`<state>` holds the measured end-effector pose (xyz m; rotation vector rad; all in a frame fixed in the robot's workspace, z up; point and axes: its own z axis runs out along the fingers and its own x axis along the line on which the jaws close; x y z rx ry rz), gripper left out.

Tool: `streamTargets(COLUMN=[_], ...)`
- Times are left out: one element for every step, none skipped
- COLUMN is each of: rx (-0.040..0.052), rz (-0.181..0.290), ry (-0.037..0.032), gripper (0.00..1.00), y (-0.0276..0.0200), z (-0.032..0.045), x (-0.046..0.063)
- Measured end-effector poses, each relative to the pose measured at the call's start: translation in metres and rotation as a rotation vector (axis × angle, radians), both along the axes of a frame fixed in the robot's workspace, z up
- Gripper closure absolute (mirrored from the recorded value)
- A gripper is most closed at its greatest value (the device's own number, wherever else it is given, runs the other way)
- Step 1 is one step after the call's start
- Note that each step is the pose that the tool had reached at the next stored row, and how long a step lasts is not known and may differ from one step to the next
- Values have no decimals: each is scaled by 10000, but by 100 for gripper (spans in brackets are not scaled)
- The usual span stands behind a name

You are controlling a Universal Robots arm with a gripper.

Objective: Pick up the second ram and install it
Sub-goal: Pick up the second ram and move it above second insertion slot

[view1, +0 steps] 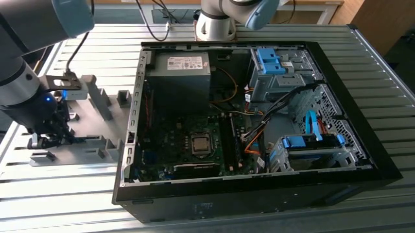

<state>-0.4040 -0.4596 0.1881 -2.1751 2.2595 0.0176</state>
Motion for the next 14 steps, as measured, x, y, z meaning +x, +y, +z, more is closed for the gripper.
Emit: streamTargets(rx=[-1, 0, 0, 1, 0, 0, -1, -1, 1, 0, 0, 0, 0, 0], rz=[0, 1, 1, 1, 1, 0, -1, -2, 0, 0, 1, 0, 0, 0], ry=[1, 0, 0, -1, 0, 0, 2, 2, 0, 0, 0, 1, 0, 1], gripper=[79, 79, 79, 79, 79, 79, 79, 79, 79, 79, 79, 79, 79, 79], y=[0, 0, 0, 0, 0, 0, 0, 0, 0, 0, 0, 0, 0, 0], z=[0, -1, -1, -2, -3, -4, -4, -5, -6, -6, -6, -6, -6, -6], x=[-4, -5, -5, -5, -6, -6, -13, -17, -16, -16, -16, -16, -16, -16])
